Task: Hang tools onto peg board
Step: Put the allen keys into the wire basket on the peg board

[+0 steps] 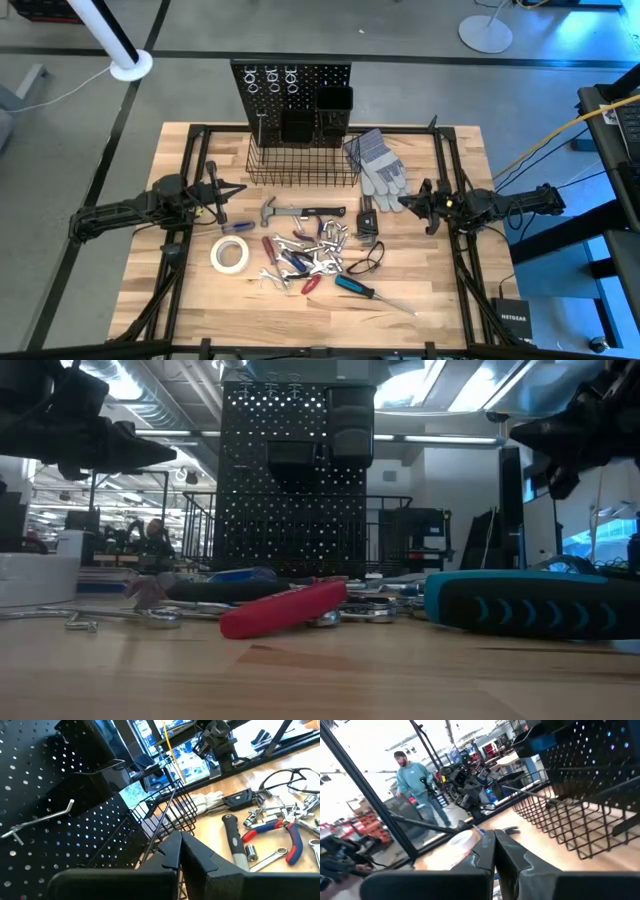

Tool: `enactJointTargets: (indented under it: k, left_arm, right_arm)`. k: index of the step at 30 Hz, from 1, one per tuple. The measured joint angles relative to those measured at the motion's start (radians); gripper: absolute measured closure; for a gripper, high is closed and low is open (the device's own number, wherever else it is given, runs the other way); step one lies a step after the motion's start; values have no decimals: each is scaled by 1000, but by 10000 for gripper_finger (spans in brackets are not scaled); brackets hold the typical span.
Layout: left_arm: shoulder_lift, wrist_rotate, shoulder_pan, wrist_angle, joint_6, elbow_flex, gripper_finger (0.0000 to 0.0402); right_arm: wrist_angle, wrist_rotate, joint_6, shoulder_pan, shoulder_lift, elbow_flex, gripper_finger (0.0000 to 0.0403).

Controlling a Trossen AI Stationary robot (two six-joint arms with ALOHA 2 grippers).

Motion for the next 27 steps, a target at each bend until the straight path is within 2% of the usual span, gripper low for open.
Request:
enactJointTargets:
  k: [4,9,11,14,17,21,27]
  left_arm:
    - [0,-1,0,13,-113,-1,400]
    - [0,-1,0,97,-496,-1,400]
    - [0,-11,0,109,-571,-1,400]
    - [0,-15,1,130,-660,-1,400]
    - [0,-14,0,127,-683,-1,400]
    - [0,15,0,142,-653,-1,400]
    - [15,53,-43,221,-618,-1,400]
  right_arm:
    - [7,11,17,0,0,0,391]
    - [38,124,1,0,0,0,386]
    - [35,168,-32,-1,0,0,378]
    - [15,176,-61,-2,0,0,353]
    - [-16,167,-39,-2,1,0,313]
    - [-28,92,17,-2,24,2,253]
    - [-21,-5,57,-1,160,49,184]
